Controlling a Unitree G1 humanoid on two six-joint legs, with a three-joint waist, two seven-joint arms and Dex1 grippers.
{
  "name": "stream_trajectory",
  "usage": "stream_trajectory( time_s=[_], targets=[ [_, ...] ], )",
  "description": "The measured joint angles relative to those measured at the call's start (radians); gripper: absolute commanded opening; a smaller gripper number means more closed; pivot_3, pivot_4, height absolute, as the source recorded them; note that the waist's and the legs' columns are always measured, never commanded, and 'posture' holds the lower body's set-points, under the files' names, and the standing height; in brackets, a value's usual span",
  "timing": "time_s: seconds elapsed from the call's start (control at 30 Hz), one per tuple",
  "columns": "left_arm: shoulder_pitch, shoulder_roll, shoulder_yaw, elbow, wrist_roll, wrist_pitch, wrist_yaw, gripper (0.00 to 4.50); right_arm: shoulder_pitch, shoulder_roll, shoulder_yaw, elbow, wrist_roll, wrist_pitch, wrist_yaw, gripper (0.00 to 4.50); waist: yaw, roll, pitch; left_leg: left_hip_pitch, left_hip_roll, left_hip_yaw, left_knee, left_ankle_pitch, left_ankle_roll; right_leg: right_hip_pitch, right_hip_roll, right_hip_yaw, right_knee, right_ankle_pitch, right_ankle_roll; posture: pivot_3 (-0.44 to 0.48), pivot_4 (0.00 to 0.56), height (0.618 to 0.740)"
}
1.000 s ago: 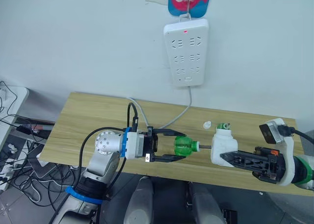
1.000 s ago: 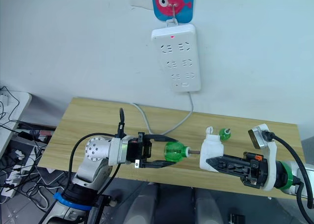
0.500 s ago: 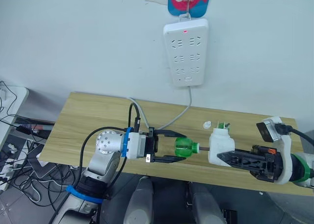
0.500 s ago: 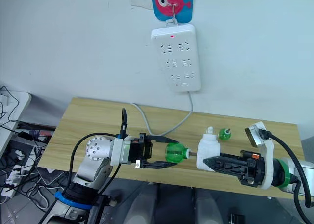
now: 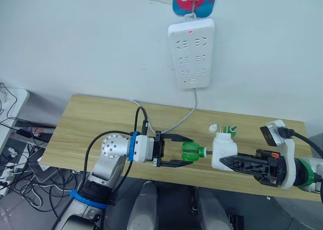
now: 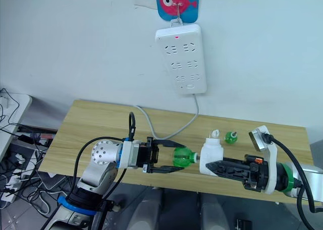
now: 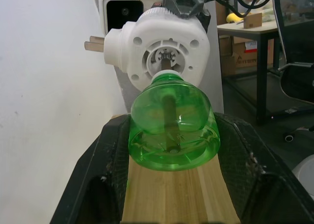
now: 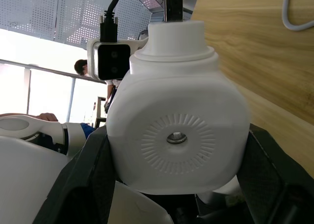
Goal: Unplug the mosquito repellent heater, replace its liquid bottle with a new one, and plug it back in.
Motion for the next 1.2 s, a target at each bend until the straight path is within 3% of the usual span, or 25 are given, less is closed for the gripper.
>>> stream_trajectory(
  time_s=[1.2],
  targets=[
    [-0.002,0.016,0.001,0.004,-0.003,-0.021,-0.055,2.23,-0.067,-0.022,0.044,0.010,0.000,0.040,-0.038,2.95,0.001,0.000,0.001,0.000,0.000,0.000,0.000,0.000,0.000,0.000,0.000,0.000,0.000,0.000,-0.001,0.214,0.349,0.740]
  ],
)
